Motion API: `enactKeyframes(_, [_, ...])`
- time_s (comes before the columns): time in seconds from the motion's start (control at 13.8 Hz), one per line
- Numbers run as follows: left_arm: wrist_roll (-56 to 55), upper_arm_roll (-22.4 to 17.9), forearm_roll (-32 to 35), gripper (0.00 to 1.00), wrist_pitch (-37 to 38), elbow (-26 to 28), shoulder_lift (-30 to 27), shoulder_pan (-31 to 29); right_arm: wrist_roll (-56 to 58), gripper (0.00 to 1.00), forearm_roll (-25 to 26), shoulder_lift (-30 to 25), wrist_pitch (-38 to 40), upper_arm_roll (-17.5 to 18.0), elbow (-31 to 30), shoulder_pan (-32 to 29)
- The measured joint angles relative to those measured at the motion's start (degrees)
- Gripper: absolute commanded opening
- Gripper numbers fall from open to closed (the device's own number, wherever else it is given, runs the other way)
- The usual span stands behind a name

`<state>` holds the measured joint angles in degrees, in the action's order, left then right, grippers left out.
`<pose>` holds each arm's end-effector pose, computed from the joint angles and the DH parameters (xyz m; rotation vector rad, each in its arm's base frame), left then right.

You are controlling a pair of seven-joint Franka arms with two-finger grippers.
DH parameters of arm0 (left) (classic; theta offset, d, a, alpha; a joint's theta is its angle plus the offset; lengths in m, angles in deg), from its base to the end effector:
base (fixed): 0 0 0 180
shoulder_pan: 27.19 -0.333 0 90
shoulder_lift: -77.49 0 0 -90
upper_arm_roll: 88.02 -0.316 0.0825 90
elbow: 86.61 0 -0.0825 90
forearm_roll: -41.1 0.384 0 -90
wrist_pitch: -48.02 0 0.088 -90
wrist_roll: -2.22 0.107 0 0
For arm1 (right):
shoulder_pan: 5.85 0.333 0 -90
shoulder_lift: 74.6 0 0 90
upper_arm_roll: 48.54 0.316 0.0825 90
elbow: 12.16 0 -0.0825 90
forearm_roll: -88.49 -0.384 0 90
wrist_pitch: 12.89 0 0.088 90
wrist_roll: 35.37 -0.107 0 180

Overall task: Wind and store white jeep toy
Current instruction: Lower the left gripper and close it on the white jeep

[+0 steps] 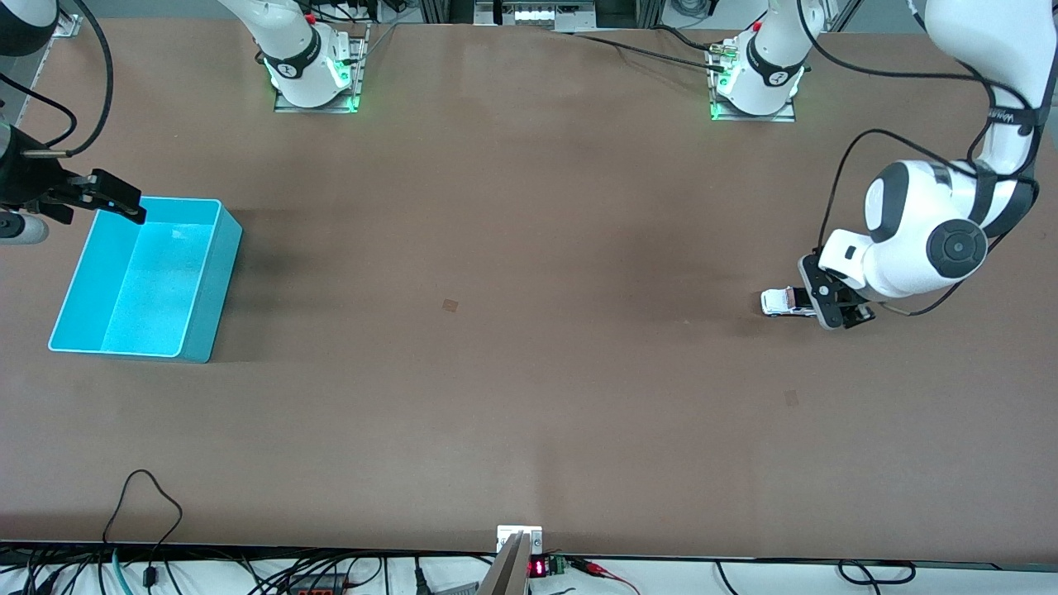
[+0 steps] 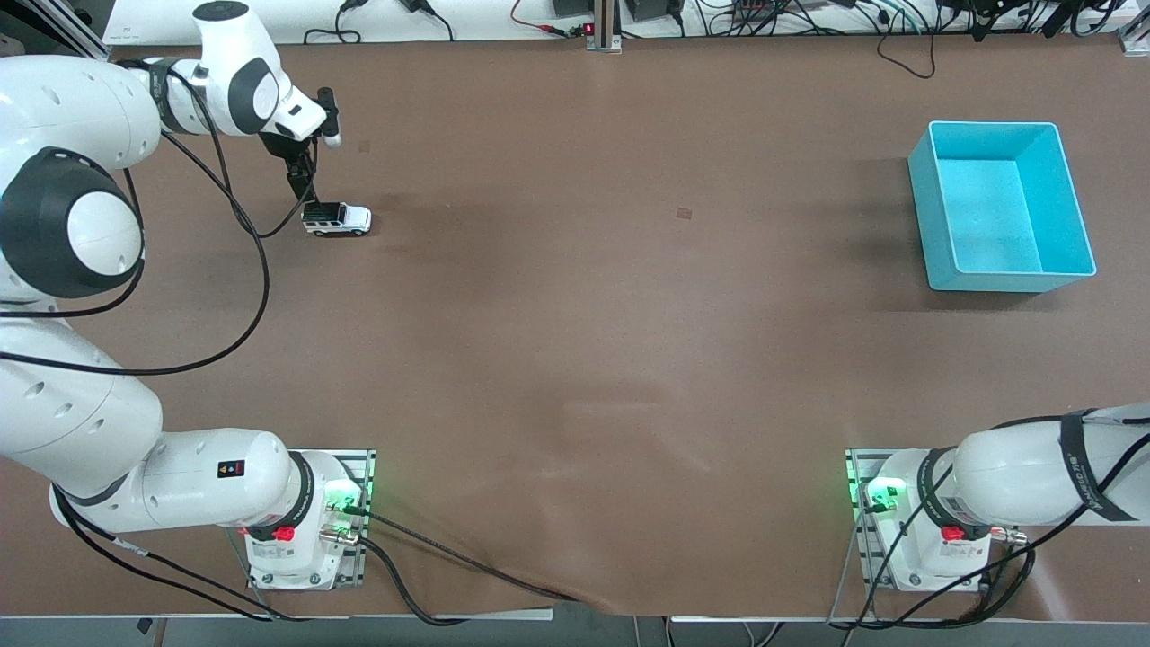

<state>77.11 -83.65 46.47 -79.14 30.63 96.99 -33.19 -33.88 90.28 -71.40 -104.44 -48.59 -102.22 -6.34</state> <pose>0.5753 0.0200 0.2606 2.4026 -1.9020 -0.2414 0.5728 -0.0087 0.5949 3.1104 0.0278 -0.0473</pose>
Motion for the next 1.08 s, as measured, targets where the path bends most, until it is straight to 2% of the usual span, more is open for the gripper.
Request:
enactKeyframes(0.22, [11.38,0.12,0.01,1.0,-4.26,0.78,1.89,-0.27,0.0,1.0,0.0,-0.02,0.49,0.08,0.67,0.01])
enactKeyframes(0.43, [18.29,0.74,0.01,1.0,-7.33,2.24,2.18,-0.22,0.0,1.0,0.0,0.0,0.83,0.09,0.68,0.02])
enactKeyframes(0.72, [20.63,0.76,0.01,1.0,-11.54,5.36,2.21,-1.27,0.0,1.0,0.0,0.0,0.88,0.08,0.68,-0.02])
enactKeyframes(1.08, [20.94,0.79,0.01,1.0,-12.83,6.75,1.98,-2.52,0.0,1.0,0.0,0.0,0.92,0.08,0.68,-0.02])
